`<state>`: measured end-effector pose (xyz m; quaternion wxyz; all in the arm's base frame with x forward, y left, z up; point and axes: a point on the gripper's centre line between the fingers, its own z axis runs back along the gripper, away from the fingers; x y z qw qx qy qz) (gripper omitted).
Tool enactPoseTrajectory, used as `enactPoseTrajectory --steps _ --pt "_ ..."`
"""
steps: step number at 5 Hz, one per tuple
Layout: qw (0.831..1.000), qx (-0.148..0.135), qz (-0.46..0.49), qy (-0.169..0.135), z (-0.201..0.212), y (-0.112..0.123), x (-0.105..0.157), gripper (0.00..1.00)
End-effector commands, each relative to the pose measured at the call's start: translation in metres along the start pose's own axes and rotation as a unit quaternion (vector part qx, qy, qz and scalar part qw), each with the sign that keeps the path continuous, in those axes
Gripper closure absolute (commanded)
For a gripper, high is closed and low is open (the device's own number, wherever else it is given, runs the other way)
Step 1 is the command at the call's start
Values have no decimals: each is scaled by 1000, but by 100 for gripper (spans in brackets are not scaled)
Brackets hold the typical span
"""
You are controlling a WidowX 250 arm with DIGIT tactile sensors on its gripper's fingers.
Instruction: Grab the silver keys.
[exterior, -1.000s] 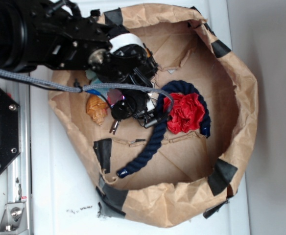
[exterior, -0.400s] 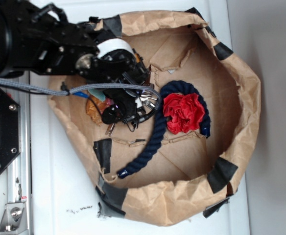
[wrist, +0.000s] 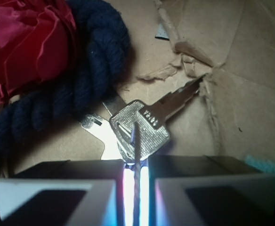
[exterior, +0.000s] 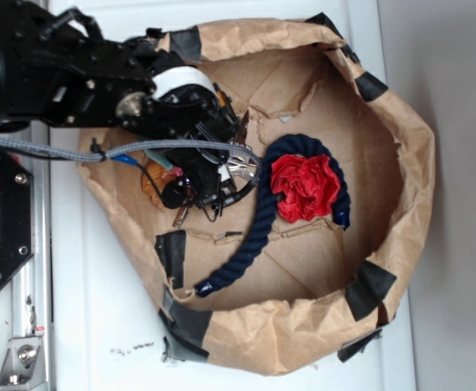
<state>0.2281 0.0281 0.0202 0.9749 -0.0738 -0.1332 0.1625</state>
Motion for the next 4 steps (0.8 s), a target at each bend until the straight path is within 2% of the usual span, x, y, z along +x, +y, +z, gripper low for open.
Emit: enactPoseTrajectory --steps 1,2,3,4 --pt "1000 6 7 -8 8 8 4 100" --pt "1000 11 11 -6 8 8 3 100" --pt "1000 14 12 -6 8 8 6 0" --pt "1000 14 8 -7 8 7 7 0"
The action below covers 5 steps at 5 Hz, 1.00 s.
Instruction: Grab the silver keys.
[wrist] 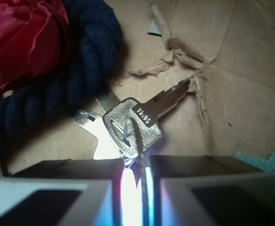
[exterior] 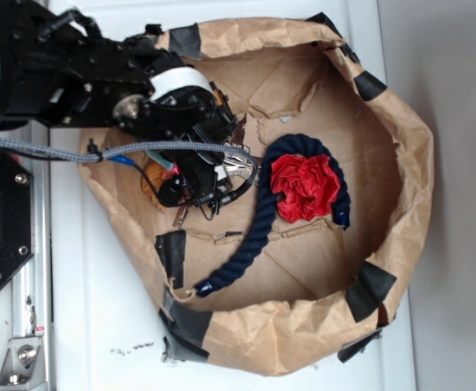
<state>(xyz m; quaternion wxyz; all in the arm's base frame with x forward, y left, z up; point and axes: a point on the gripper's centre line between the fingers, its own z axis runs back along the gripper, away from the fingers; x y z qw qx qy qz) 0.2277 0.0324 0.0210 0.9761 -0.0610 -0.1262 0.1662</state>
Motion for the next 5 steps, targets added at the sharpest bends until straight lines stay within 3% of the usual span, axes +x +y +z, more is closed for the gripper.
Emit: enactPoseTrajectory --steps 1,5 --pt "1000 -2 12 -17 11 6 9 0" --pt "1000 -7 10 -15 36 17 20 0"
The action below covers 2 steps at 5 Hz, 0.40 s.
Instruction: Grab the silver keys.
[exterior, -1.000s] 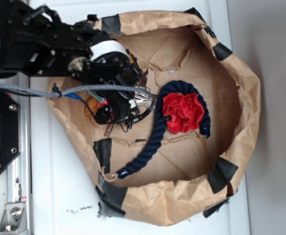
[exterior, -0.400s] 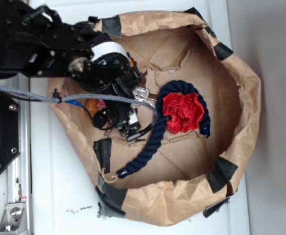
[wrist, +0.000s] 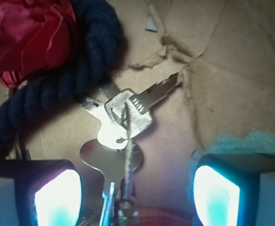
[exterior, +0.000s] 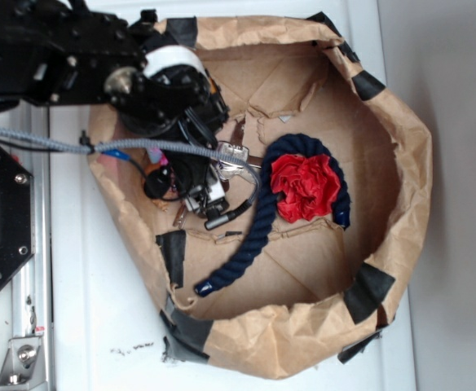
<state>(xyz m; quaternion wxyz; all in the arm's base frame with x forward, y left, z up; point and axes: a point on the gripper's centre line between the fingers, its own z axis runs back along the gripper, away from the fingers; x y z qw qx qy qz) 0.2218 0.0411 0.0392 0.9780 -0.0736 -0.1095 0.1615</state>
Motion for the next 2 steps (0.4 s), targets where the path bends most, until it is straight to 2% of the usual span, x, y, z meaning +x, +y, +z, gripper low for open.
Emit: enactPoseTrajectory --steps 1,2 --pt "999 3 25 -39 15 8 17 100" --pt "999 3 22 -41 15 7 17 100"
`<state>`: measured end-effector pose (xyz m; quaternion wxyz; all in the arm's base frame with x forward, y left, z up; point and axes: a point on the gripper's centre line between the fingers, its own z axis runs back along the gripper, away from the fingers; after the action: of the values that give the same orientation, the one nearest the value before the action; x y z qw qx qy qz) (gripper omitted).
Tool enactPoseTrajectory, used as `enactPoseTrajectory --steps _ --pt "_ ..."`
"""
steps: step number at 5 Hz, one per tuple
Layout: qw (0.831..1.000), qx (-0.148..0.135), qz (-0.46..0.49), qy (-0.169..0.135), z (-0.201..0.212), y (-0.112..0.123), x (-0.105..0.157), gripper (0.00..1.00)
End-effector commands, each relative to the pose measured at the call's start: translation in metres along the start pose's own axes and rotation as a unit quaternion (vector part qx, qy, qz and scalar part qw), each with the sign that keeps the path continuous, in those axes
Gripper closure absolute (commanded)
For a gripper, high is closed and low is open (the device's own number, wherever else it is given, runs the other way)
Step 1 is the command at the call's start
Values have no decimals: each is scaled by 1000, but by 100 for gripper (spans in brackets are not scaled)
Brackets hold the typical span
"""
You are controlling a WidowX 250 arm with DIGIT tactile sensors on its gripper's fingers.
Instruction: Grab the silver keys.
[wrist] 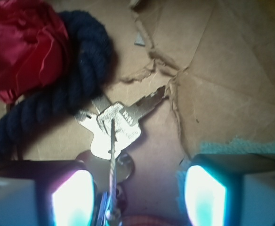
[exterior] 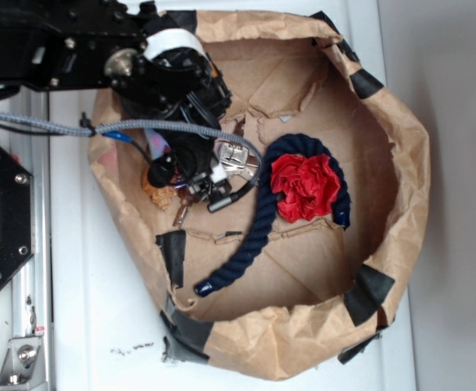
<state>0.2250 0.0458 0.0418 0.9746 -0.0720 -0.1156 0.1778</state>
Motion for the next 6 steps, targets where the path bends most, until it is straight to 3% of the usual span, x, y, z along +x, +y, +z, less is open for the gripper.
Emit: enactPoseTrajectory --steps 1,5,6 --pt "999 3 5 -37 13 3 13 100" --pt "998 18 9 -55 23 5 14 100" --pt "998 -30 21 -46 69 -9 30 100"
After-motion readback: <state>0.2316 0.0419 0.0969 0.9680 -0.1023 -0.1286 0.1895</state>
